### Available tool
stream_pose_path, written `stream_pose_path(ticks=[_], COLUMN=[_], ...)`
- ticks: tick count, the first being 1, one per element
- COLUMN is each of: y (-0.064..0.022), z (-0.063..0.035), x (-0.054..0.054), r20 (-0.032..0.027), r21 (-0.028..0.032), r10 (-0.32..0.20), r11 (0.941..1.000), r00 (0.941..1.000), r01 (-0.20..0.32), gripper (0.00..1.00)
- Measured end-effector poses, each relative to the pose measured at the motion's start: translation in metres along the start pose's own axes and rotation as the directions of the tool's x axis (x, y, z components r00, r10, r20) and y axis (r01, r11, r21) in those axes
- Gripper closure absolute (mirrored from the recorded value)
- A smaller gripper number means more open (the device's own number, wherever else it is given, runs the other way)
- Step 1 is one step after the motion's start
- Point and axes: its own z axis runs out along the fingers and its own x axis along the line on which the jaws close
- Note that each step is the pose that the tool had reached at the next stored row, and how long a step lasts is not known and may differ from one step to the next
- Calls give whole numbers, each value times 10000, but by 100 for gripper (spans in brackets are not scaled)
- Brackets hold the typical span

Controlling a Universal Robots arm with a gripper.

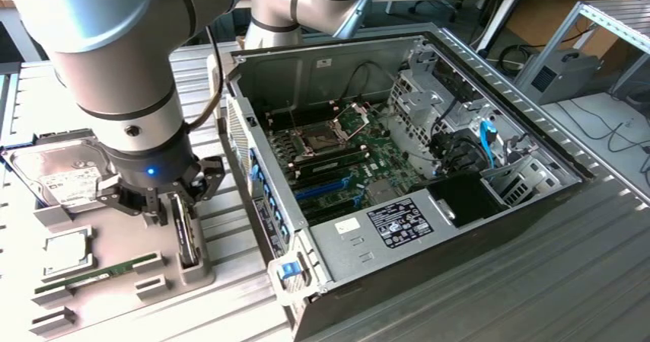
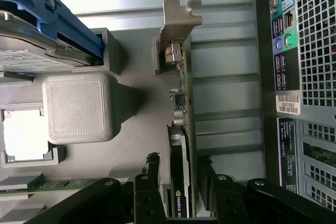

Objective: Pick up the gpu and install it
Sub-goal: 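Pick up the gpu and move the gpu toward the slot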

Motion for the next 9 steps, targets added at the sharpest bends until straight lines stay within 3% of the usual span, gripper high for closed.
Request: stream_pose_path(ticks=[9], y=[-1], z=[54], x=[-10], r20=[2], r21=[4], r10=[11], r11=[10000], r00=[10000], r01=[-11], gripper=[58])
